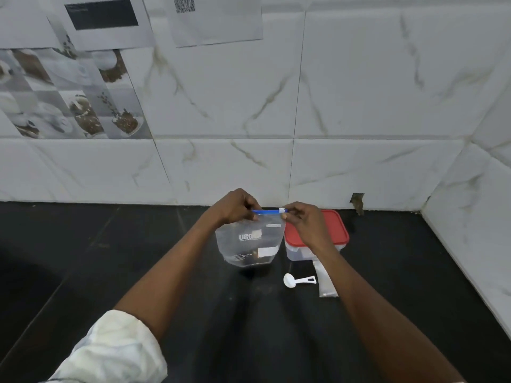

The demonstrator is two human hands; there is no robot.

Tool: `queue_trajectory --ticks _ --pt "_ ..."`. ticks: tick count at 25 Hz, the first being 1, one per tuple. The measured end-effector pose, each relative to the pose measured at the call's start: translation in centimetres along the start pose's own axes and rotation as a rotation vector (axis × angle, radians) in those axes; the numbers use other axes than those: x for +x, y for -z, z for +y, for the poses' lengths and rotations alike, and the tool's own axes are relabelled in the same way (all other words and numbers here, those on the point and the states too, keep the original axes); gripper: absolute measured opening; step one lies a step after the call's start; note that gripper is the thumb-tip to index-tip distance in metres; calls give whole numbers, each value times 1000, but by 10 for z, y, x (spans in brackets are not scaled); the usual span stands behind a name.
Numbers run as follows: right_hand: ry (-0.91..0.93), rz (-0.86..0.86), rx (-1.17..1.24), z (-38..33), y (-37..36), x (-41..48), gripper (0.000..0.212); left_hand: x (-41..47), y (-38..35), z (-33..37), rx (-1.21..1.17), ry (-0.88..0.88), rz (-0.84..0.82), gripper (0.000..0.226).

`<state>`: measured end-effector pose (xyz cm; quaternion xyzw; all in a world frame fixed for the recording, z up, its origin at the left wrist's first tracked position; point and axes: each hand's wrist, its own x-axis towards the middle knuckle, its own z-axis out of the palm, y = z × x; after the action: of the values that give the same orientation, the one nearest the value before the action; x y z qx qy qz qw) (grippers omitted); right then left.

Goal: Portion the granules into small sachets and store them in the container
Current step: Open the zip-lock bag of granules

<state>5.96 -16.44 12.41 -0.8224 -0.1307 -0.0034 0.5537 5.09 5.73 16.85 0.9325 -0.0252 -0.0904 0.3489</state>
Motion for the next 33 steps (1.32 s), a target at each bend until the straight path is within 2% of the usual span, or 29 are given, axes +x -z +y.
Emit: queue_trajectory --ticks 5,10,17,20,26,29,33 --pt "-64 37 92 21 -22 -25 11 -16 -33 6 -32 -75 73 34" --pt "-67 19 93 26 -25 -28 9 -13 -59 12 14 -123 135 16" --pt "-53 -79 79 19 -9 -30 12 -21 -70 14 57 -135 154 13" --pt "-45 -103 42 22 -5 -29 6 -21 -71 8 113 -122 170 7" --pt "-45 -79 51 29 1 -30 26 -29 -50 -12 260 -121 165 5" --pt "-56 -78 74 33 1 -29 21 -34 -37 -26 381 -95 173 9" --pt "-68 -85 137 40 5 -29 8 -44 -24 -43 406 -39 209 7"
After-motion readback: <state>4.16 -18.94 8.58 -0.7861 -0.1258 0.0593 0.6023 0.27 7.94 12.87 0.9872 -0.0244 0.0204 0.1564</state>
